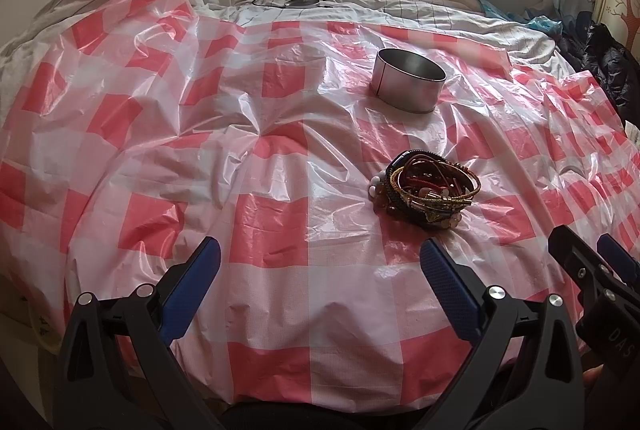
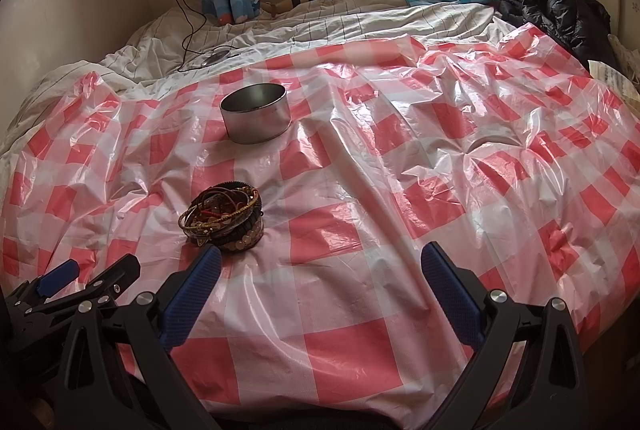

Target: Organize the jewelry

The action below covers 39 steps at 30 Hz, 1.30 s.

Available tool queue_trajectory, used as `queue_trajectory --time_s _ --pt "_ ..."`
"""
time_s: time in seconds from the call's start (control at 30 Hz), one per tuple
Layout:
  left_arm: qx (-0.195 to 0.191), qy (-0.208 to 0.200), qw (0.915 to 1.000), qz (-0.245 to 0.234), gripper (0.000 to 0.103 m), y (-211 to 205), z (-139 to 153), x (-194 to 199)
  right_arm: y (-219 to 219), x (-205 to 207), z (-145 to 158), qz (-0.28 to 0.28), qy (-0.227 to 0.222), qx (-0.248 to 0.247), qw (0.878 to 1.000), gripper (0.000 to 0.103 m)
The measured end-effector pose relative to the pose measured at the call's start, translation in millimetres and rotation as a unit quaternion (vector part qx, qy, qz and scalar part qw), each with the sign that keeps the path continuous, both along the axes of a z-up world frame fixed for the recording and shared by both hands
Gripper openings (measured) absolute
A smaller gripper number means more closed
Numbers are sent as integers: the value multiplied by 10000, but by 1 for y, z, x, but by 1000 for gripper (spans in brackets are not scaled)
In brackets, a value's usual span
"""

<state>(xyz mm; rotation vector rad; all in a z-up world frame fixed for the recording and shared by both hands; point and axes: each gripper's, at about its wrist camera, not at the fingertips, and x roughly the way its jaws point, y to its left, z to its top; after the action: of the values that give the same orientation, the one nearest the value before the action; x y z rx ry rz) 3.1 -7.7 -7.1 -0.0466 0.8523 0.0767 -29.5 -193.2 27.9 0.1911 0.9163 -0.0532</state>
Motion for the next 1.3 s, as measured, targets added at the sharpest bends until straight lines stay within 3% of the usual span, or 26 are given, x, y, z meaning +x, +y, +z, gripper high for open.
queue_trajectory --time_s 0.13,0.33,0.4,0.5,0.53,0.57,0.6,0.7,0.83,1.0,1.1,1.13,1.23,1.3 --pt "364 -16 9993 -88 96 -7 2 0 0 0 0 -4 4 9 10000 96" --pt "348 306 9987 -218 96 -2 4 3 -1 0 0 -2 6 32 10000 96" --pt "39 525 9972 -530 96 3 4 10 -3 1 -1 35 27 101 9999 96" --pt "-356 325 9904 -1293 96 7 10 17 -7 2 -3 166 117 316 9993 96" --pt "-415 336 9866 -1540 96 8 12 20 -9 1 -4 221 165 408 9988 96" --pt "-392 34 9837 -1754 96 4 15 19 -11 0 -5 228 197 469 9984 96" --pt "-389 91 9795 -1972 96 2 16 21 -13 -1 -6 224 214 508 9982 96" --pt "-83 180 9698 -2431 96 -11 12 29 -14 -2 -7 168 234 498 9983 96" --pt "763 276 9566 -2800 96 -35 1 35 -10 2 -9 259 329 401 9983 96" --pt "924 329 9451 -3118 96 -46 -7 43 -10 3 -10 290 355 408 9981 96" --pt "792 301 9394 -3321 90 -55 -12 46 -15 3 -12 211 357 547 9976 96" --pt "816 297 9380 -3356 83 -58 -14 46 -17 3 -12 189 356 581 9975 96" --pt "700 326 9394 -3339 67 -60 -18 50 -21 3 -13 136 361 700 9968 96" --pt "592 382 9426 -3265 64 -58 -21 55 -22 3 -13 118 361 749 9965 96"
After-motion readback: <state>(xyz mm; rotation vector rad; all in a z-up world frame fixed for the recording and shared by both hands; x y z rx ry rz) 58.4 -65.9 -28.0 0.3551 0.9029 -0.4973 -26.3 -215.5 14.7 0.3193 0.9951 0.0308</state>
